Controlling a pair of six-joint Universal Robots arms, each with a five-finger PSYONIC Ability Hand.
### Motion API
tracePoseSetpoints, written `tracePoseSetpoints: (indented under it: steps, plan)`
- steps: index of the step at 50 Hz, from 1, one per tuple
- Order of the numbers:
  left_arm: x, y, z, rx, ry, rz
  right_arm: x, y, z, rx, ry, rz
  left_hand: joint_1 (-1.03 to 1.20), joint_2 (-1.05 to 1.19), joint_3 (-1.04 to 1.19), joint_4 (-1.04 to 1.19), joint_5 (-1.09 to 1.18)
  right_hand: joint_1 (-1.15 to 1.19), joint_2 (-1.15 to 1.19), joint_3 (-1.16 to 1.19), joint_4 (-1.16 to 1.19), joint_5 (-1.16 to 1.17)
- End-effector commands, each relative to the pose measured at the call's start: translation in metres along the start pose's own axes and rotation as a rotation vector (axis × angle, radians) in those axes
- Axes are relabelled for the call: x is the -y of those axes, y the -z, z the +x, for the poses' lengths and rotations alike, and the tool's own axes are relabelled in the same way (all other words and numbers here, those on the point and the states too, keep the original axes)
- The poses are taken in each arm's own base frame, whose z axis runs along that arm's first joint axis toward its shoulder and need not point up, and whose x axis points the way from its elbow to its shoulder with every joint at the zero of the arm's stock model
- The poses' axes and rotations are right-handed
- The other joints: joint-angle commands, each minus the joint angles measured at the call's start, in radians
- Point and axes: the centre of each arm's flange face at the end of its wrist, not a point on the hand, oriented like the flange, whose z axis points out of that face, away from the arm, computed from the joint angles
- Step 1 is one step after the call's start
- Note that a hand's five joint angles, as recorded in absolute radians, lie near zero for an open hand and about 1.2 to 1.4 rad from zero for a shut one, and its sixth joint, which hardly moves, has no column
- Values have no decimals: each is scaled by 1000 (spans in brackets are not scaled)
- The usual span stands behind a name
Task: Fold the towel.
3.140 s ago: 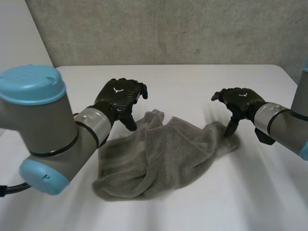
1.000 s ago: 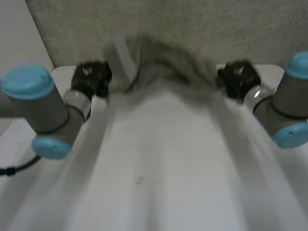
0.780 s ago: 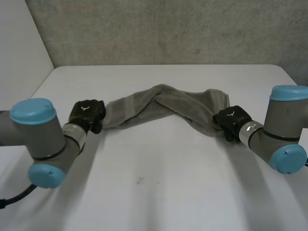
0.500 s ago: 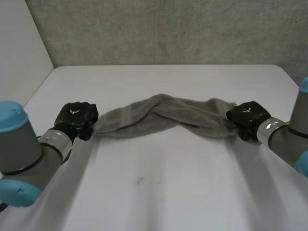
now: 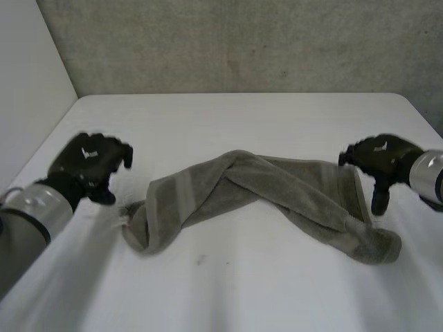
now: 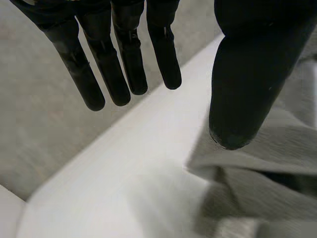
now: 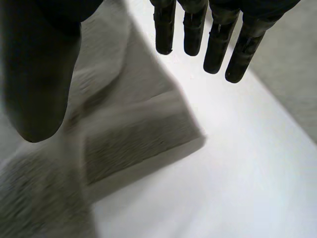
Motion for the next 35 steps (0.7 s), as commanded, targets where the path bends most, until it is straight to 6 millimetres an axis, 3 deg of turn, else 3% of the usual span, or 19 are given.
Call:
tracePoseSetpoints:
  steps: [1,2,4,10,12,20,25,35]
  plan:
    - [25,-24,-18,41,-16,89,14,-24,19,-47,-112,68,74,77,76,75,79,-46,-49,-35,-46,-8]
    - [25,-24,-18,41,-16,89,14,-24,19,-47,-113,68,74,77,76,75,79,-46,-49,-35,-46,-8]
    - [20,-46,-17,23,-9,77,18,-41,28,-64,-144,82,74,77,76,75,79,-28,-32,-18,-29,10]
    - [17,-81,-11,-11,28,84,21,-69,32,-59,-209,108,74,77,76,75,79,48,45,59,48,86]
    - [11,-105,-10,-23,90,79,22,-86,30,-44,-255,112,59,62,61,61,64,54,51,65,54,92]
    - [-7,-147,-4,-68,266,12,9,-125,16,8,-311,80,-64,-61,-62,-62,-59,63,60,73,63,101]
    - [-18,-160,7,-100,321,-61,-1,-141,8,13,-318,63,-196,-193,-194,-194,-191,63,60,73,63,101]
    - [-33,-167,22,-127,336,-148,-19,-157,4,-21,-319,21,-270,-267,-268,-268,-265,92,89,103,92,130]
